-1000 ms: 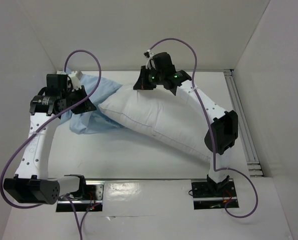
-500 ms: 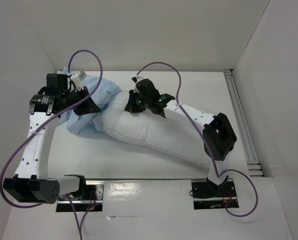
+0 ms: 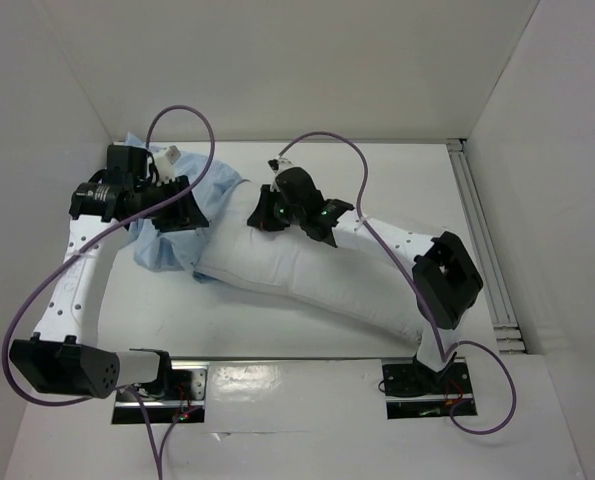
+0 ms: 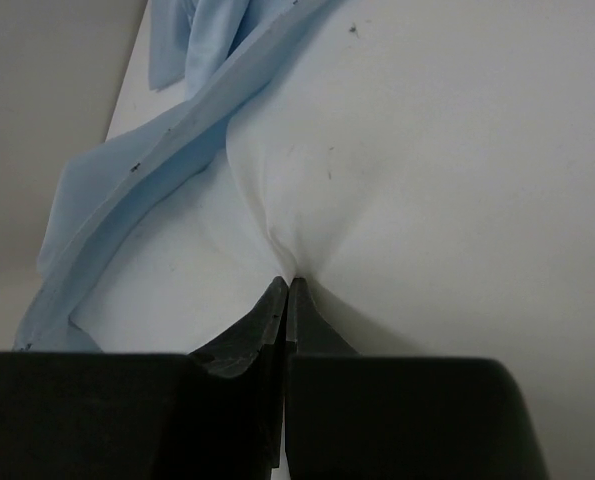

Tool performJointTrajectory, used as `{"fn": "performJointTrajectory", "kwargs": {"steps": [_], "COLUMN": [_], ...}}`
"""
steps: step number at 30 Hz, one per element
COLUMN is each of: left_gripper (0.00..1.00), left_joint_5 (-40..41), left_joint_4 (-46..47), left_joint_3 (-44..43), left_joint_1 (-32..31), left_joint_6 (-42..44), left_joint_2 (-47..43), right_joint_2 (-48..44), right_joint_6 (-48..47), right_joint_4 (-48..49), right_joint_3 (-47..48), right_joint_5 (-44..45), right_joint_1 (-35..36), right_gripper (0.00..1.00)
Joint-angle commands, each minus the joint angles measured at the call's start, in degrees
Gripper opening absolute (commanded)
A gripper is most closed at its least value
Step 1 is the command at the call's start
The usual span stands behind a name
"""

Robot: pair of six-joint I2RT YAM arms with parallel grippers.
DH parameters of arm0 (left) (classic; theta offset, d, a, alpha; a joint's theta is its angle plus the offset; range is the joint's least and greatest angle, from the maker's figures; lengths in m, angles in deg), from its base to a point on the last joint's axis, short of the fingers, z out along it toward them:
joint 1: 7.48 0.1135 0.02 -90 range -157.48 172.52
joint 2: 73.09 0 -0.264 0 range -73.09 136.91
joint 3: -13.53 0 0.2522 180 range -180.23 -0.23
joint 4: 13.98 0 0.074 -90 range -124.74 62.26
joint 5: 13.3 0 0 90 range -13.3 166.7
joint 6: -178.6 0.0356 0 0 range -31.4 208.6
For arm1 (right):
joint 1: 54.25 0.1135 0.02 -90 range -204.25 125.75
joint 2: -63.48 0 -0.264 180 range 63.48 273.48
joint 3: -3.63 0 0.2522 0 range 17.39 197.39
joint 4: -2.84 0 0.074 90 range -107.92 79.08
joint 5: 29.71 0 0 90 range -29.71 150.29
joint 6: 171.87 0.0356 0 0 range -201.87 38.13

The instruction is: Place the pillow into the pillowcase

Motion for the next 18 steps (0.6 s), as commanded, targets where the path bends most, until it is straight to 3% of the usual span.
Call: {"fn": "performJointTrajectory", "kwargs": {"steps": [1,2,6,8,13,17,18], "left_gripper": [0.45,0.45,0.85,0.91,0.94,0.90,0.84], "left_joint_5": [6.42,8.44,14.16,15.57,21.37,25.42,25.42], "left_joint_4": [1.82,1.83,3.06,3.06,5.34,5.35,5.87], "left_joint_3": [-3.65,-4.35,-7.33,-8.40,-10.07,-12.36,-12.96], "left_joint_1": [-0.20,-0.72,-3.79,-5.47,-9.16,-9.87,-9.87], "left_joint_6": [-1.09,-1.87,-0.83,-0.82,-1.61,-2.84,-3.45], "left_joint_2": [1.44,1.97,6.10,9.70,15.59,20.95,21.83], "right_joint_2": [-1.51,-1.51,-1.51,-1.51,-1.51,-2.04,-2.04], "right_joint_6": [0.70,0.70,0.70,0.70,0.17,0.17,0.17], "right_joint_4": [2.33,2.33,2.33,2.33,1.63,1.63,1.63], "right_joint_3": [-2.42,-2.42,-2.95,-2.95,-2.95,-2.95,-3.56], "right_joint_5": [1.07,0.38,-0.16,-0.16,-0.16,-0.16,-0.16], "right_joint_1": [-0.19,-0.19,-0.19,-0.19,-0.19,-0.19,-0.19], "right_gripper": [0.00,0.00,0.00,0.00,0.00,0.00,0.00]}}
